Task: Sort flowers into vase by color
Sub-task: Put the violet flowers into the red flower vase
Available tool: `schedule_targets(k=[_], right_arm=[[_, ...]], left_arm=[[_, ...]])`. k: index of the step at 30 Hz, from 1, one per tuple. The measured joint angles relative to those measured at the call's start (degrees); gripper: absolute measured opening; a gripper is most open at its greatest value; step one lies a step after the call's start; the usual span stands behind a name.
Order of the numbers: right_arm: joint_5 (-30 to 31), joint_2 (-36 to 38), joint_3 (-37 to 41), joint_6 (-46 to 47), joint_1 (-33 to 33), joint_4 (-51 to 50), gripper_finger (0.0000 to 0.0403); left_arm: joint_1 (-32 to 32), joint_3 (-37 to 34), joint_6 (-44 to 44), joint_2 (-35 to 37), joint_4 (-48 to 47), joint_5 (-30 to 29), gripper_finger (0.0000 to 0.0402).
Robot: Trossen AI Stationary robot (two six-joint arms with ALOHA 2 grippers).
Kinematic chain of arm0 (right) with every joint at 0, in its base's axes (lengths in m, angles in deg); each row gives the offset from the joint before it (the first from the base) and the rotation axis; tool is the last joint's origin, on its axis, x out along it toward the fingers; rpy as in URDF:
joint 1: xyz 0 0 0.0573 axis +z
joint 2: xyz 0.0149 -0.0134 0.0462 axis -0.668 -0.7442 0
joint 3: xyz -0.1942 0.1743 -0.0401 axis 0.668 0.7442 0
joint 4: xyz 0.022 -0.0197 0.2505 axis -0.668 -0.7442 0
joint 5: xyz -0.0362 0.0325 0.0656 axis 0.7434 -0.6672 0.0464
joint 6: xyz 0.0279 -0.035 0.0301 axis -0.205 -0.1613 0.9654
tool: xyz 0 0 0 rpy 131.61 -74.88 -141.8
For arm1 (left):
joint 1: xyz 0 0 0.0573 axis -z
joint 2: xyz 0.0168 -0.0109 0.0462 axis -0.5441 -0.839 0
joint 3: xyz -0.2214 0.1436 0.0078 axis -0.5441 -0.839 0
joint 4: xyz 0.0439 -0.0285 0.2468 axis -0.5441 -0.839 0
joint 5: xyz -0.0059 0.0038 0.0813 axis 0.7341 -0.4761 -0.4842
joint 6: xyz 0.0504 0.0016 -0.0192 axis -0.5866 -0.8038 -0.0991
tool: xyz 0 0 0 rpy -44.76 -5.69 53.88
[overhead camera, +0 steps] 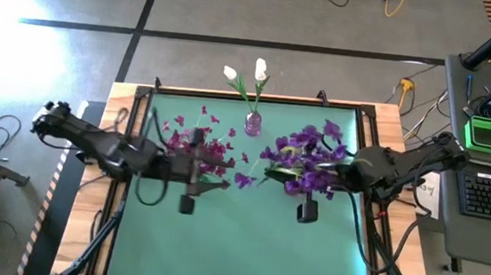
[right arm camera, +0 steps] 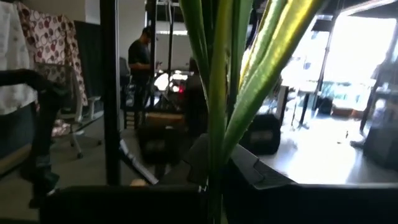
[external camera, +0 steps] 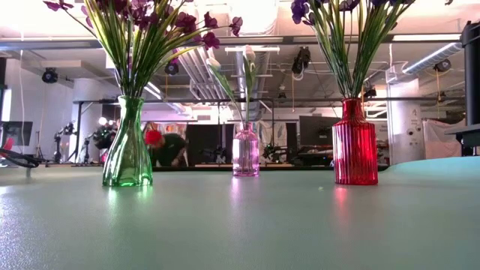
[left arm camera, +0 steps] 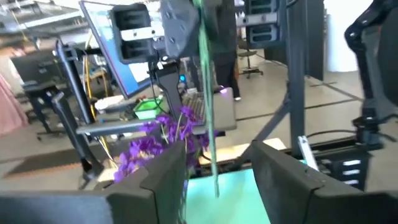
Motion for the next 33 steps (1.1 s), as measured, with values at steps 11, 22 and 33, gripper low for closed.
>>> schedule_targets(k=[11,22,33], right_arm=[[0.27,0.44,0.03,12.33,4.78,-11.63,0.0013],[18.37,2.60,5.04,12.58,11.84,-11.67,0.0013],[27.74,5.72,14.82,21.01,15.80,-10.48,0.0013]], left_arm=[[3.60,0.00,4.00,10.83,-9.37,-0.02,0.0171],[7.57,-1.07,3.27,12.15,-10.28,-3.99,0.0164],[11.38,-1.09,4.36,14.75,-15.32,-9.95,0.0164]])
